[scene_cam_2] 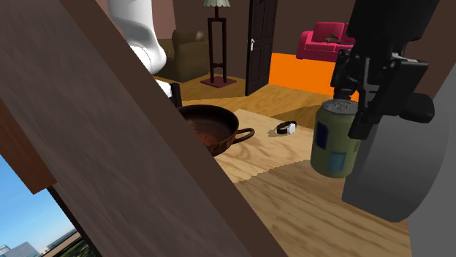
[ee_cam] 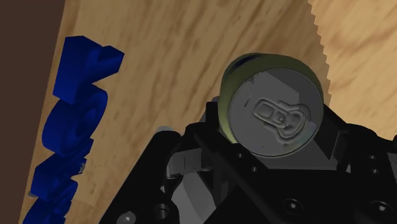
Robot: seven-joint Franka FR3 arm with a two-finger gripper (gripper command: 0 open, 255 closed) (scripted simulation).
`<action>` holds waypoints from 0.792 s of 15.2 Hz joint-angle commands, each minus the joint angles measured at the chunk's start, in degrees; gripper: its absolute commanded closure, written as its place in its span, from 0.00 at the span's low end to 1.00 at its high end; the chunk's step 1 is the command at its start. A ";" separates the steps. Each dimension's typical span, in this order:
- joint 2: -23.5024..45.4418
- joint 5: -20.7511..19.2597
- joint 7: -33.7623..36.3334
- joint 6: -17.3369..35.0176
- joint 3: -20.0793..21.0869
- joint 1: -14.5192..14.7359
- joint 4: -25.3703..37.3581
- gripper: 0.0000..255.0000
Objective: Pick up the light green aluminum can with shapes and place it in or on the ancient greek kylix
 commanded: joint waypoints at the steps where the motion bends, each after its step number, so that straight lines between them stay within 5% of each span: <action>1: -0.23 -0.09 -0.04 -1.53 -0.03 0.01 1.32 1.00; 12: -0.19 -0.01 -0.59 -10.00 -0.18 -0.23 9.85 1.00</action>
